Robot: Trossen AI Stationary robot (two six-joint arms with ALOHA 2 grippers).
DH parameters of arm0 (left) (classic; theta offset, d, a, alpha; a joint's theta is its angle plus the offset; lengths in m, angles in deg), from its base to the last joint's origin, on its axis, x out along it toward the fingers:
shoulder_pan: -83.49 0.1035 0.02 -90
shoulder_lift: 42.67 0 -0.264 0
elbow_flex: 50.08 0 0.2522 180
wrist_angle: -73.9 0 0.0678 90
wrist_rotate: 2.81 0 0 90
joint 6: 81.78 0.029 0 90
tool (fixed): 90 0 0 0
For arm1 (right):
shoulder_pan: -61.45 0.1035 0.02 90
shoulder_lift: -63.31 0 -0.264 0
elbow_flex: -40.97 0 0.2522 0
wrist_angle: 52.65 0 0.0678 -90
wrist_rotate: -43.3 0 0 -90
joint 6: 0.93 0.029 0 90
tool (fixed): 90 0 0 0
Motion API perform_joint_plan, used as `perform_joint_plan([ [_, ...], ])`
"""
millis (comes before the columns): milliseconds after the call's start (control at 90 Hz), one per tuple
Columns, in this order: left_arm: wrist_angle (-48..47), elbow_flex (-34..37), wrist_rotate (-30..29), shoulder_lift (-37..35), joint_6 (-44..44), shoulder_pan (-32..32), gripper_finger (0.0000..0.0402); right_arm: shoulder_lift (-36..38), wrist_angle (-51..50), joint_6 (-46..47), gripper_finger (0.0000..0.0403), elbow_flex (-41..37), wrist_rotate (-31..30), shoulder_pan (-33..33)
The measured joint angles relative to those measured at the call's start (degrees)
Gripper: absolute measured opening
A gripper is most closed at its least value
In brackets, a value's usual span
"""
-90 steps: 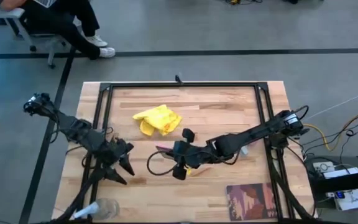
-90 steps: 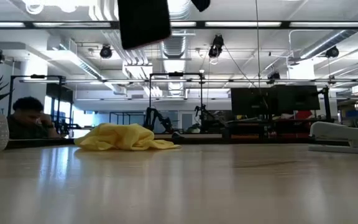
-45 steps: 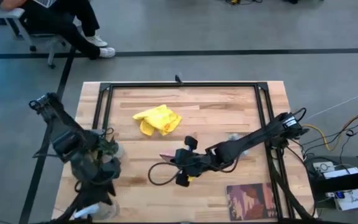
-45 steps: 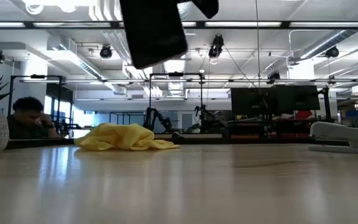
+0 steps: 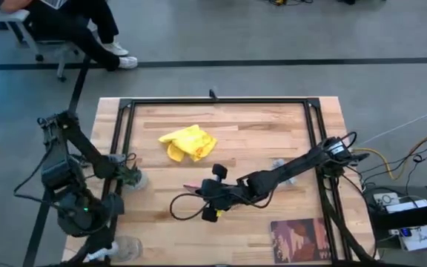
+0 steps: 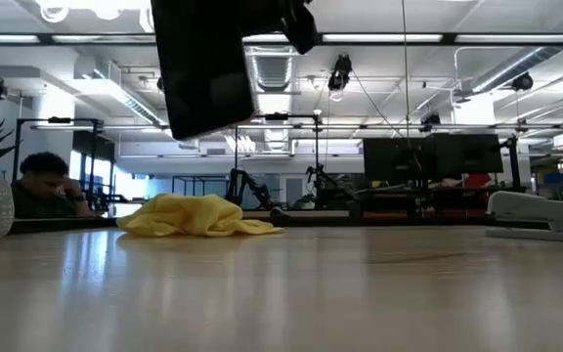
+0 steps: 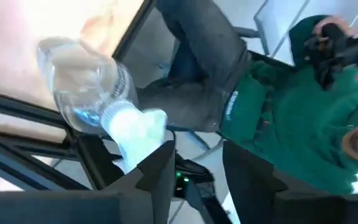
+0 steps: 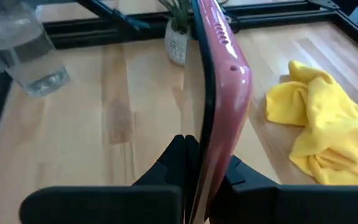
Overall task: Apply microfiber cloth
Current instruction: Spray the front and back of the cellphone using the spray bottle
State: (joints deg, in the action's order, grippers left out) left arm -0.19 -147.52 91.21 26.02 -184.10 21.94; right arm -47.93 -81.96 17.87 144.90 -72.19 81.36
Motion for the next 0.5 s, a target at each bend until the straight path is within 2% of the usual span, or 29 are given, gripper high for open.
perform_joint_plan([
  [200,-2.73,-1.96,-0.96,3.05,0.22,-1.10,0.0093,0.00,0.09,-0.34,0.0005,-0.04,-0.04,-0.57],
  [344,-7.46,-3.29,2.50,6.22,1.89,-1.43,0.0082,0.00,0.92,-0.34,0.0005,-0.04,-0.02,-1.10],
  [500,-7.32,-8.28,5.50,9.44,1.93,-1.68,0.0073,0.00,1.42,1.18,0.0004,-0.04,-0.12,-2.28],
])
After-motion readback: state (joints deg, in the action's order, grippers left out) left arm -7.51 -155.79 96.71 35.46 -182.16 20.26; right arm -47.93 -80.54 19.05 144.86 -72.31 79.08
